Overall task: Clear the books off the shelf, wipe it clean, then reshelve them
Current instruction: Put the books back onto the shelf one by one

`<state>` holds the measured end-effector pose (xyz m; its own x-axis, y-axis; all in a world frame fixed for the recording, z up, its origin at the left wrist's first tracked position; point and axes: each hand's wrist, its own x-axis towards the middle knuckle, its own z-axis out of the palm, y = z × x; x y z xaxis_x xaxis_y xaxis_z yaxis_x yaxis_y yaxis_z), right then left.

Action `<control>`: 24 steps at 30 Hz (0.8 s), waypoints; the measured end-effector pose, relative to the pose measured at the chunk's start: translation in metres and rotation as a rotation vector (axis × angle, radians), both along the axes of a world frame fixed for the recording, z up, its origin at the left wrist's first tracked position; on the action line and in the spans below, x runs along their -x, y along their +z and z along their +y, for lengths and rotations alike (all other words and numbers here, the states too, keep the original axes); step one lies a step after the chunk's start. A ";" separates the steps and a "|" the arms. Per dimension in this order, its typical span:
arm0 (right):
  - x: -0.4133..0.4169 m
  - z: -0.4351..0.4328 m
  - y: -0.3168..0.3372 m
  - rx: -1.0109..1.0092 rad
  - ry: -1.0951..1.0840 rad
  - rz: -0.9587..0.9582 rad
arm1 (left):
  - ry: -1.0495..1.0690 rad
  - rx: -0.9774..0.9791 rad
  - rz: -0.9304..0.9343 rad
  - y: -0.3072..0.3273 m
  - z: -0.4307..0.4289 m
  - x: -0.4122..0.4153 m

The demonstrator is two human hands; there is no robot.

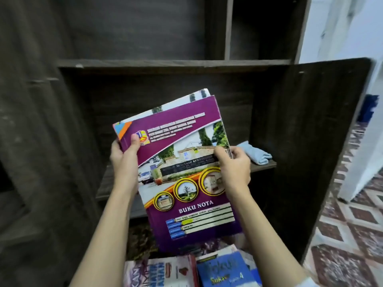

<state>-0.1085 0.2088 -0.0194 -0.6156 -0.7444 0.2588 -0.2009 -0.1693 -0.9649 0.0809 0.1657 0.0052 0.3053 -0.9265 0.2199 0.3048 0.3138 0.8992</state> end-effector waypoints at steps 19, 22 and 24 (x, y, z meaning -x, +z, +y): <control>-0.015 -0.063 -0.043 -0.212 0.167 0.162 | 0.008 -0.373 -0.020 -0.104 -0.015 -0.008; -0.007 -0.065 -0.054 -0.141 0.263 0.449 | 0.028 -0.391 0.031 -0.102 -0.024 0.000; -0.005 -0.055 -0.064 -0.128 0.224 0.771 | 0.043 -0.407 0.062 -0.105 -0.029 0.005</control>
